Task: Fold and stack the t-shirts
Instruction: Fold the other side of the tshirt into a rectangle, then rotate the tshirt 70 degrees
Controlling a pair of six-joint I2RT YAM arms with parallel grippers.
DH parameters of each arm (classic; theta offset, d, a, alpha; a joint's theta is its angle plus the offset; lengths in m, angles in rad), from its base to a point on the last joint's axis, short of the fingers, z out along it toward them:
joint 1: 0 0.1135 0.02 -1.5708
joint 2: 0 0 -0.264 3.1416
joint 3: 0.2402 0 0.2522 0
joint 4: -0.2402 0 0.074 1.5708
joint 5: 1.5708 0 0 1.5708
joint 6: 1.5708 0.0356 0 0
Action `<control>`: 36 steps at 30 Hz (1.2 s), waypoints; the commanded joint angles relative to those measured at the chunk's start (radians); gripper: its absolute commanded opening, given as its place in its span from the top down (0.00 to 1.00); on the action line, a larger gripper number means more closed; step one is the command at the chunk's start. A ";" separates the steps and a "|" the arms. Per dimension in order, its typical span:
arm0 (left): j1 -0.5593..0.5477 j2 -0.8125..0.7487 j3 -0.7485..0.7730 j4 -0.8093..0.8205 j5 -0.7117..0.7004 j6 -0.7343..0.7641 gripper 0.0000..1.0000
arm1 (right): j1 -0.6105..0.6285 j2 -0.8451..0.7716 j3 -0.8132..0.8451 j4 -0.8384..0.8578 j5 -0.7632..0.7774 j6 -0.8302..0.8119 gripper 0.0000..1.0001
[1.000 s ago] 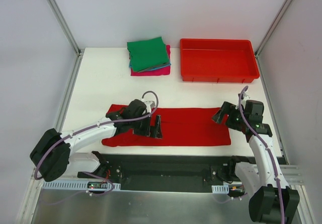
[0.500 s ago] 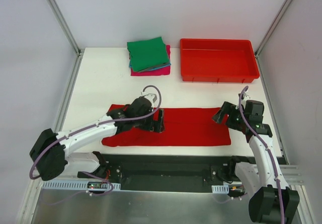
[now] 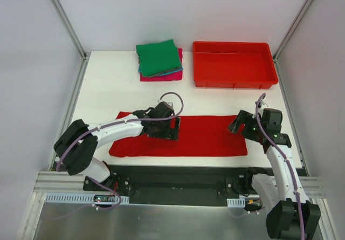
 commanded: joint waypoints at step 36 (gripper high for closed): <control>0.463 -0.027 -0.076 -0.048 -0.087 -0.172 0.01 | 0.144 0.600 0.250 0.171 0.173 0.085 0.04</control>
